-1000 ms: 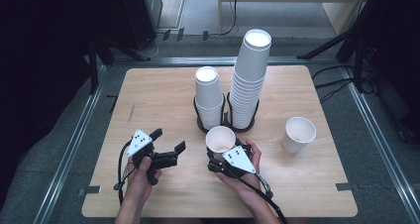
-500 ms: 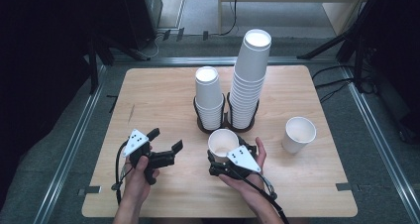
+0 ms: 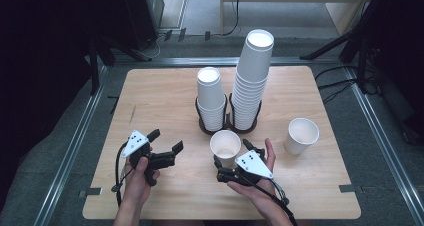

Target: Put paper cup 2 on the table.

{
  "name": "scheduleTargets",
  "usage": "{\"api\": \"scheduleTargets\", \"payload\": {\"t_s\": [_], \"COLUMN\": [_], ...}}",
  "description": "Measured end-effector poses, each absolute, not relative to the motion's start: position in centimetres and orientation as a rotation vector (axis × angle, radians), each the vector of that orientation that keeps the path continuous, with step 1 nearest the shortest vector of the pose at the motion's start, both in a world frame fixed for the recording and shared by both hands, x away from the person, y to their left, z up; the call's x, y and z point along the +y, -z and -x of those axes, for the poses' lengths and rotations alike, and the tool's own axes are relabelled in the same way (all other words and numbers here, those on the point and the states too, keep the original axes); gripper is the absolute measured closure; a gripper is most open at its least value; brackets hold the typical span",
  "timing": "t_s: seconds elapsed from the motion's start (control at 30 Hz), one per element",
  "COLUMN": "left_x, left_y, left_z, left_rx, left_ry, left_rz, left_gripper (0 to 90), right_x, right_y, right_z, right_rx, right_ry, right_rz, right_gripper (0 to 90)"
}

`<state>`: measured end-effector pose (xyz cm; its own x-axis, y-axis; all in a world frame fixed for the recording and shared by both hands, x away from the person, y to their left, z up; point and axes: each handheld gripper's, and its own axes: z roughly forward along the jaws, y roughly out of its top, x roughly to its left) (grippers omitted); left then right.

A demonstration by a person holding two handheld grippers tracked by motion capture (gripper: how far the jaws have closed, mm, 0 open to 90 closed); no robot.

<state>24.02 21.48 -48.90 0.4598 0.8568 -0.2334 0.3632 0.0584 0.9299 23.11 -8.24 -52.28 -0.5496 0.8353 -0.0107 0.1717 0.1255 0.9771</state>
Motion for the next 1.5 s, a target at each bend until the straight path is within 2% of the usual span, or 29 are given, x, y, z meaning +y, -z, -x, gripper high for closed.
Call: {"api": "scheduleTargets", "payload": {"t_s": [0.37,0.83,1.5], "left_x": [21.6,23.1,25.2], "left_y": [49.3,51.6,53.8], "left_z": [-24.2,-24.6,-22.3], "left_rx": [1.122,1.221,1.315], "left_ry": [-0.529,-0.564,-0.668], "left_rz": [-1.533,-1.546,-1.51], "left_gripper": [0.5,0.5,0.5], "right_x": [-10.4,-14.0,-23.3], "right_y": [51.9,51.7,51.2], "right_z": [-22.2,-22.2,-20.9], "right_rx": [1.805,1.743,1.57], "right_ry": [-1.465,-1.441,-1.399], "right_rz": [-0.931,-0.984,-1.108], "right_gripper": [0.0,0.0,0.0]}}
